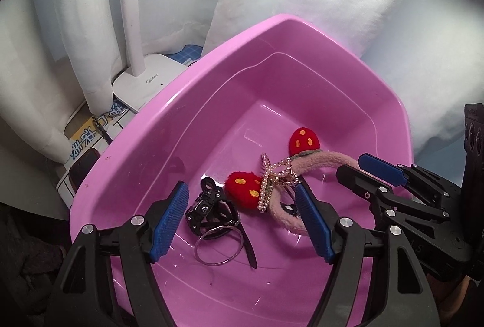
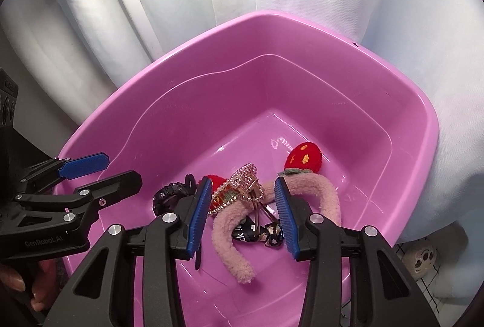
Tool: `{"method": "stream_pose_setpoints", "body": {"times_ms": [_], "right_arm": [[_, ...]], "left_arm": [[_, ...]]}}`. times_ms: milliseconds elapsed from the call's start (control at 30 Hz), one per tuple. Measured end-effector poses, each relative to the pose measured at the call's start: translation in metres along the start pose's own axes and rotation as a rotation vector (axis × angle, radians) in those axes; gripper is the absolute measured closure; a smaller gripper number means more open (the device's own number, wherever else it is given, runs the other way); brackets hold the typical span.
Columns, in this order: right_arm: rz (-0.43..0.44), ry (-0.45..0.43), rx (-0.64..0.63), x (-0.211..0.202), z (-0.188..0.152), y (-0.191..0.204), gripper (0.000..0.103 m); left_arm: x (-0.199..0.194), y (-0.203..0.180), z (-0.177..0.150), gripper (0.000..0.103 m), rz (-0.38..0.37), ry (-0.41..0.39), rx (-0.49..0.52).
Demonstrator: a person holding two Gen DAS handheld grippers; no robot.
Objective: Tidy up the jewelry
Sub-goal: 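Carry the pearl clip and brown clip into the pink tub and open both tools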
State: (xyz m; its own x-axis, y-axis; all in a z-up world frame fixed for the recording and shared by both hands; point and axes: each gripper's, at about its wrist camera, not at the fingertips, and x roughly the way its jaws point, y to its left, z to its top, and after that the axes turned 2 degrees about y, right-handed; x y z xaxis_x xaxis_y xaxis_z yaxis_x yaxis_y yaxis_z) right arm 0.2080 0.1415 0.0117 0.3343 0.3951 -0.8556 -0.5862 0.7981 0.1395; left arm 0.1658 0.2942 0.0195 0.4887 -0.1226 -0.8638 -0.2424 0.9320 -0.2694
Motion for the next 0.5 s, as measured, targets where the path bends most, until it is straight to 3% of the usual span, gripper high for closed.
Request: {"method": "stream_pose_setpoints", "body": {"times_ms": [267,500], "right_arm": [[0.007,-0.040,0.010,-0.025,-0.009,-0.004,0.058],[0.021,-0.094,-0.005,-0.055,-0.023,-0.004,0.057]], "left_arm": [[-0.017,-0.004,-0.007,0.031,-0.030,-0.033,0.001],[-0.035,-0.018,-0.022,0.031,-0.013,-0.070,0.008]]}}
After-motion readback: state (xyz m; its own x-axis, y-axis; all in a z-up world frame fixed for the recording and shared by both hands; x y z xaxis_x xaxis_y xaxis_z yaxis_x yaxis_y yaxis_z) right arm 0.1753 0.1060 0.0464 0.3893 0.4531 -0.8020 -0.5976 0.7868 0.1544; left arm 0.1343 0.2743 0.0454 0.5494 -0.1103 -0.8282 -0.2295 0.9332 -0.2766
